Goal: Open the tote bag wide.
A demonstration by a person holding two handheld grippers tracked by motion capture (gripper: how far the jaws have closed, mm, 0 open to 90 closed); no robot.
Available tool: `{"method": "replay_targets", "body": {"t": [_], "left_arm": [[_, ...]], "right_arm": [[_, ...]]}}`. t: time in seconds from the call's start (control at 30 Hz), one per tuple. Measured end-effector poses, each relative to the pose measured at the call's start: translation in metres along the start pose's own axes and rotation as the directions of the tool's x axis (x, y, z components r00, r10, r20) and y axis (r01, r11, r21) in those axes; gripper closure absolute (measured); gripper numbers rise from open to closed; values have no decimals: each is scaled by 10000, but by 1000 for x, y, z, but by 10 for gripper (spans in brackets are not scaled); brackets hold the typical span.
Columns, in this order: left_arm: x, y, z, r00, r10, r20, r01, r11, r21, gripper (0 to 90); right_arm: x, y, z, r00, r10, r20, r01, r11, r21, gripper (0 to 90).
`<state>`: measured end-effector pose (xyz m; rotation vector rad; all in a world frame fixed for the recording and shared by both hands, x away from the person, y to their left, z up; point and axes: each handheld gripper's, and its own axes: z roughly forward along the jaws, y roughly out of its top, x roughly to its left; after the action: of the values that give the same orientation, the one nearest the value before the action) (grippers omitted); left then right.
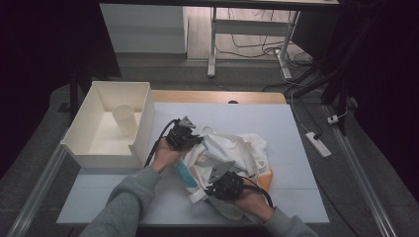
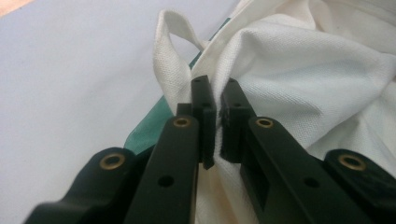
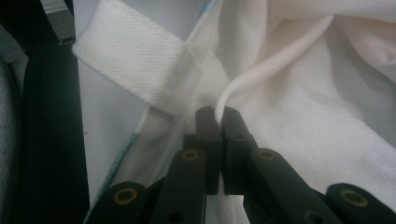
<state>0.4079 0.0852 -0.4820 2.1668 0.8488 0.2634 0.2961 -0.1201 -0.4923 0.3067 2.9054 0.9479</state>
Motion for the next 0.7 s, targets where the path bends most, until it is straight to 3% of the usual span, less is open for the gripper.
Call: {"method": "replay_targets", "body": {"t": [0.27, 0.37, 0.43, 0.5, 0.57, 0.7], "left_arm": [[-6, 0, -3, 9997, 196, 109, -195, 9998, -98, 830], [-10, 2, -13, 9989, 384, 279, -370, 9982, -470, 737], [-14, 5, -21, 9986, 521, 61, -515, 9960, -730, 645], [-15, 7, -28, 9981, 591, 173, -574, 9948, -845, 578], [-18, 9, -32, 9977, 649, 212, -625, 9931, -992, 549], [-27, 12, -32, 9933, 945, 666, -882, 9919, -912, 502]], "right_arm": [[-2, -3, 5, 10000, -3, -67, 3, 10000, -86, 867], [-3, -4, 6, 10000, 50, -73, -51, 9998, -173, 862], [-3, -4, 6, 10000, 46, -60, -47, 9998, -208, 856], [-3, -5, 7, 10000, 59, -76, -61, 9997, -233, 849], [-3, -5, 7, 10000, 63, -72, -65, 9997, -254, 845], [-3, -5, 8, 10000, -14, -13, 14, 9996, -298, 836]]}}
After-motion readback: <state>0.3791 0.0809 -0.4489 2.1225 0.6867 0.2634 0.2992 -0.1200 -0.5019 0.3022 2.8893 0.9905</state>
